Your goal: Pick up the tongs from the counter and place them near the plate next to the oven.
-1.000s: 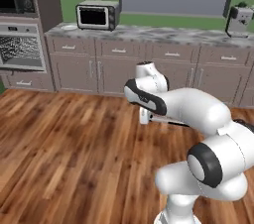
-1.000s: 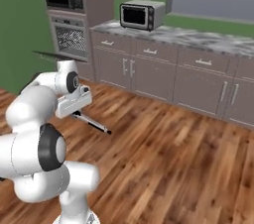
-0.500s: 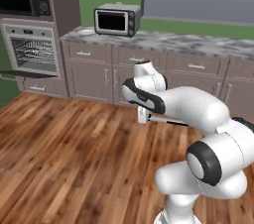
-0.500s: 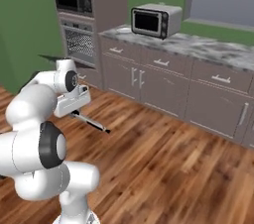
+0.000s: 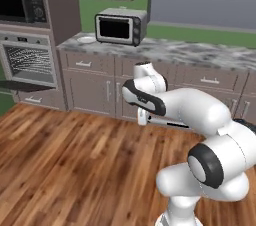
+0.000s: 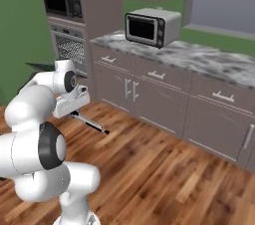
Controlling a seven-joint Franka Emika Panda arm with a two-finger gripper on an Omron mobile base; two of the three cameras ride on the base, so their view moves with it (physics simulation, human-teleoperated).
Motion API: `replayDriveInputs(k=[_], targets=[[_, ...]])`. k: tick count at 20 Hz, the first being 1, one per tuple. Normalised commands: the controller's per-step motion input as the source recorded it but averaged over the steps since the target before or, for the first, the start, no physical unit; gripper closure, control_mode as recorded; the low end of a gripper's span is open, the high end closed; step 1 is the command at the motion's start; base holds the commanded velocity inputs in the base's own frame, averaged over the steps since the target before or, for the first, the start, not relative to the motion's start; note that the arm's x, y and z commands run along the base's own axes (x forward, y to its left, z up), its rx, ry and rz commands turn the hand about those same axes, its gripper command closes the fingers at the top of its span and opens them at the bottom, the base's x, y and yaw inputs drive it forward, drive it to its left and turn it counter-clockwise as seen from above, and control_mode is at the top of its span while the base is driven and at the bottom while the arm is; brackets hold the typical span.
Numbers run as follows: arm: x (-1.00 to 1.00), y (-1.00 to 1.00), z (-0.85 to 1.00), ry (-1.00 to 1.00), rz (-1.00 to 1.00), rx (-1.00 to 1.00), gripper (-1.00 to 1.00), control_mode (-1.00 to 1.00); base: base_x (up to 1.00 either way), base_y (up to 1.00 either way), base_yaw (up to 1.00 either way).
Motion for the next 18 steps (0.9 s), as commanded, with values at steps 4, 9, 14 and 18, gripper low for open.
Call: replayDriveInputs(k=[4,9,14,18], targets=[[0.0,0.0,0.0,0.0,0.0,0.0,1.0,1.0,0.94,0.0,0.06],[0.0,0.0,0.0,0.0,0.0,0.0,1.0,1.0,0.94,0.06,0.0],[0.0,0.0,0.0,0.0,0.0,0.0,1.0,1.0,0.94,0.27,0.0],[0.0,0.0,0.0,0.0,0.0,0.0,1.0,1.0,0.92,0.37,0.0]])
